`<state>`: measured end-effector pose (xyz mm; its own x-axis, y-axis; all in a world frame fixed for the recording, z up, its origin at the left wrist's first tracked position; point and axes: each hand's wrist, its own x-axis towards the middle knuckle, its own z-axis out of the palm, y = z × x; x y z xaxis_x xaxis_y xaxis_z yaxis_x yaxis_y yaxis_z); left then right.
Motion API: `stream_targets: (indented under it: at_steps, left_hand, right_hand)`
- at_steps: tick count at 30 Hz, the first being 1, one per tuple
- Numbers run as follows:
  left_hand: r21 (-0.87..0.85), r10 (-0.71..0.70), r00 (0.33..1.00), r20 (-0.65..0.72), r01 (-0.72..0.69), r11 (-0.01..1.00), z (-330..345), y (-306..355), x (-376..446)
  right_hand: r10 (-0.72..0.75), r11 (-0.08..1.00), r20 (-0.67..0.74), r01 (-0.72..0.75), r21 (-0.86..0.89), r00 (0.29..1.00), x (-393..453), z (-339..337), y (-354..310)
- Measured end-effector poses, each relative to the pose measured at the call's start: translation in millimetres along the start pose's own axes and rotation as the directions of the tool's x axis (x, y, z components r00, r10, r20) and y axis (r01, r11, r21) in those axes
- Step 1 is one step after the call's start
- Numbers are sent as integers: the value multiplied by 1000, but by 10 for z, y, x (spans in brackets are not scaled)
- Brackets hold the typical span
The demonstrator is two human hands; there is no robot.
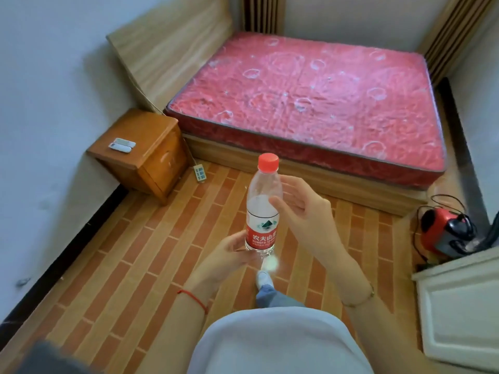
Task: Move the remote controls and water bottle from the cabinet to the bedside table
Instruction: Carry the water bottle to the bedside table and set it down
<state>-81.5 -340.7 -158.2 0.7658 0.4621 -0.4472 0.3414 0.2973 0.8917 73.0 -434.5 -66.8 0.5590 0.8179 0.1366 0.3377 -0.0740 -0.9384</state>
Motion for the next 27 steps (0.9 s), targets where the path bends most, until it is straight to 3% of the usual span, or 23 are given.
stream_targets:
  at_steps: [12, 17, 27]
  left_hand:
    - [-213, -22, 957, -290, -42, 976, -981, 896, 1316]
    - [-246, -78, 930, -359, -14, 969, -1502, 1019, 1778]
    - [-265, -61, 907, -417, -57, 963, -2953, 1553, 2766]
  right_hand:
    - [-127, 992, 280, 120, 44, 952, 2374, 467, 22]
    - [-139, 990, 357, 130, 49, 924, 3127, 863, 131]
    - [-159, 987, 433, 145, 65, 887, 4862, 1949, 151]
